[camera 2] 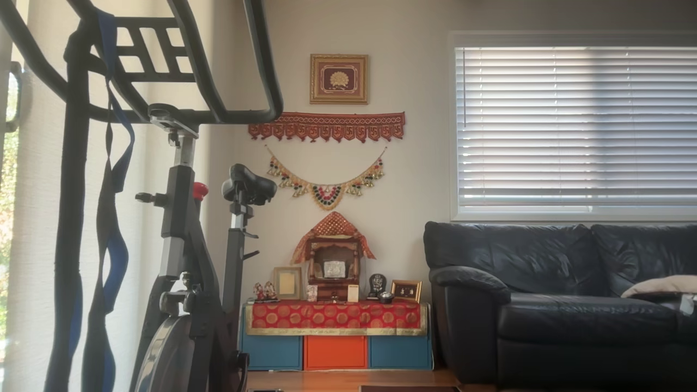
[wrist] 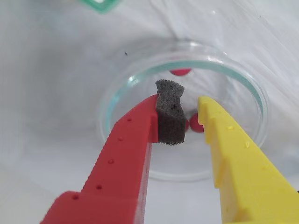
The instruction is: Sort medicines into box.
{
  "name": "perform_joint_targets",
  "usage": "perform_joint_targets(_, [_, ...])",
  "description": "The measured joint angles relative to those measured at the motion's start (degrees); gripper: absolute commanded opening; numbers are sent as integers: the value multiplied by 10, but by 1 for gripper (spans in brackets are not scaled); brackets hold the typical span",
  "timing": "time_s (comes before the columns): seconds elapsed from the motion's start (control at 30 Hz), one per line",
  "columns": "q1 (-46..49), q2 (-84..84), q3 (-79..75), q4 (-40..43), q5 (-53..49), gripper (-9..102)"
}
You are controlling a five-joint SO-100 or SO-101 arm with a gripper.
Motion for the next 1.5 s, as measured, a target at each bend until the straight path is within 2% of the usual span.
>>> perform_joint_targets(0.2, [-47,146,183,-76,7,9])
perform_joint_targets(0.37, [-40,153,202,-110,7,7])
perform_joint_targets(0.53, [-38,152,251,-188,-8,7])
perform_joint_targets(0.93, [3,93,265,-248,-44,9])
perform_joint_targets(1.1, [17,80,279,-265,-48,15])
perform_joint_targets(1.5, [0,80,374,-350,-49,21])
